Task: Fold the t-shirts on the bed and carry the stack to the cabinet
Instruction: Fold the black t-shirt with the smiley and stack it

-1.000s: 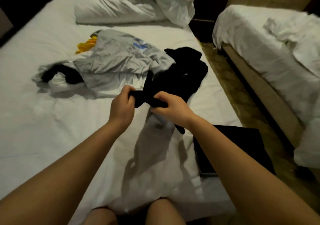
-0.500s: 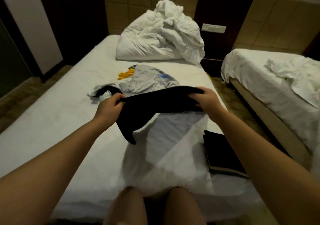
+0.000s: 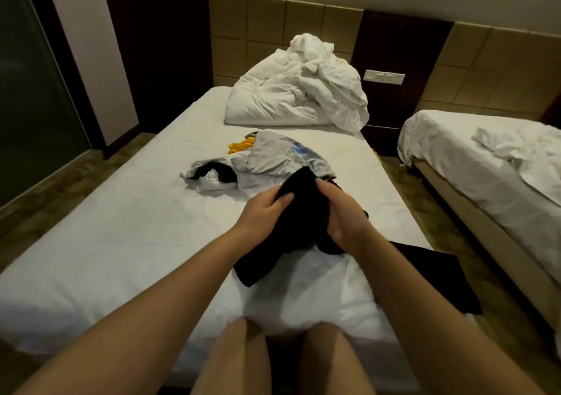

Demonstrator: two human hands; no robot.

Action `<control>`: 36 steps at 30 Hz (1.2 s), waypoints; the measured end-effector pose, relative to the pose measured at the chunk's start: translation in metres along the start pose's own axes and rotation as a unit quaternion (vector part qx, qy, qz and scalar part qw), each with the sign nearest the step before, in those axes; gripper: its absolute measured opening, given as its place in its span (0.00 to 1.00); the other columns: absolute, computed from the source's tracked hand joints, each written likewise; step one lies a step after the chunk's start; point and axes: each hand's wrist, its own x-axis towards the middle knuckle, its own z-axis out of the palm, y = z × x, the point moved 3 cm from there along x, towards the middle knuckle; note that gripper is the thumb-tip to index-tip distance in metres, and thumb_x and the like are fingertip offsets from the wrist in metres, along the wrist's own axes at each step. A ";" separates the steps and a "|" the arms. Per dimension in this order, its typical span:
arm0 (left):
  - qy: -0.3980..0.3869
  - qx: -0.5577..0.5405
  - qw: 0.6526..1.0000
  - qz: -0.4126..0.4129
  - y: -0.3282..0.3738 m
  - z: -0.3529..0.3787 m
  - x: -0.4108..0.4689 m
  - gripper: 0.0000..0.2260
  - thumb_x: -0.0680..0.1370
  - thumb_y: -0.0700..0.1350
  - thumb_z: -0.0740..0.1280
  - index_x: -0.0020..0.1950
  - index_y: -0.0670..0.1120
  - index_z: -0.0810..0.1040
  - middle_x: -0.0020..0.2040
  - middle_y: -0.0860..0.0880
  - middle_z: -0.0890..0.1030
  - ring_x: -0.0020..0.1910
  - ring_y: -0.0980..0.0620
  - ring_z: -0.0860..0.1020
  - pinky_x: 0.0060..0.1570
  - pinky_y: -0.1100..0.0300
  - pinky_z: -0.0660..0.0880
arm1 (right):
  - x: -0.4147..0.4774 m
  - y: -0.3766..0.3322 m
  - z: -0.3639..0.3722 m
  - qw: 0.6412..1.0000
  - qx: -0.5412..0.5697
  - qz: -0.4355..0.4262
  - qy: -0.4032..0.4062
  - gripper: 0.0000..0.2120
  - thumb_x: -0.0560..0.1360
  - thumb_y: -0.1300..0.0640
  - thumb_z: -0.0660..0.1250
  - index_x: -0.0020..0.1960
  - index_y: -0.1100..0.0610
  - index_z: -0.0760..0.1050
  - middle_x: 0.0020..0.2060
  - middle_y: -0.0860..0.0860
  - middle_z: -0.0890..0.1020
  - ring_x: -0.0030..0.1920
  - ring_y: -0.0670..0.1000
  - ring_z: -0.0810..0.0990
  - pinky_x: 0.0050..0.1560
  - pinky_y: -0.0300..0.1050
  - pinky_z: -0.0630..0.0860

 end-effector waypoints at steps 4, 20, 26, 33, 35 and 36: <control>0.033 -0.018 0.999 -0.019 -0.008 0.008 -0.012 0.08 0.80 0.48 0.59 0.50 0.49 0.77 0.45 0.52 0.80 0.45 0.54 0.77 0.43 0.64 0.70 | -0.013 0.077 -0.036 0.973 0.003 0.167 0.157 0.21 0.76 0.40 0.60 0.59 0.54 0.73 0.60 0.60 0.74 0.57 0.56 0.75 0.55 0.51 0.72; -0.084 -0.167 0.925 -0.332 -0.041 0.029 -0.014 0.21 0.77 0.65 0.54 0.53 0.51 0.75 0.45 0.49 0.79 0.46 0.49 0.77 0.43 0.57 0.72 | -0.031 0.060 -0.002 0.998 -0.019 -0.063 0.006 0.22 0.68 0.74 0.58 0.50 0.53 0.79 0.49 0.51 0.82 0.53 0.52 0.79 0.58 0.47 0.74; -0.053 -0.294 0.897 -0.325 -0.042 0.070 -0.005 0.08 0.78 0.35 0.60 0.52 0.41 0.78 0.36 0.47 0.79 0.35 0.52 0.77 0.36 0.63 0.74 | -0.045 0.087 -0.030 1.000 -0.013 -0.001 -0.002 0.02 0.73 0.59 0.65 0.44 0.53 0.77 0.41 0.48 0.81 0.49 0.48 0.77 0.47 0.39 0.71; -0.073 -0.230 0.942 -0.233 -0.036 0.072 -0.014 0.11 0.81 0.43 0.58 0.47 0.43 0.80 0.42 0.43 0.82 0.41 0.49 0.81 0.45 0.58 0.77 | -0.019 0.124 -0.066 0.957 0.210 0.161 0.117 0.23 0.79 0.42 0.56 0.67 0.55 0.68 0.61 0.57 0.76 0.56 0.58 0.76 0.44 0.50 0.76; -0.114 -0.212 0.946 -0.216 -0.032 0.072 -0.018 0.11 0.80 0.43 0.59 0.47 0.42 0.81 0.41 0.45 0.83 0.39 0.52 0.82 0.40 0.63 0.78 | -0.001 0.115 -0.068 0.961 0.209 0.135 0.125 0.22 0.79 0.47 0.60 0.70 0.55 0.66 0.60 0.55 0.77 0.54 0.55 0.78 0.43 0.47 0.76; -0.131 -0.212 0.946 -0.209 -0.030 0.072 -0.019 0.11 0.80 0.42 0.59 0.48 0.41 0.81 0.42 0.45 0.83 0.40 0.53 0.82 0.41 0.64 0.78 | 0.006 0.108 -0.067 0.963 0.206 0.124 0.120 0.22 0.78 0.52 0.62 0.71 0.56 0.64 0.57 0.55 0.78 0.52 0.53 0.78 0.42 0.45 0.77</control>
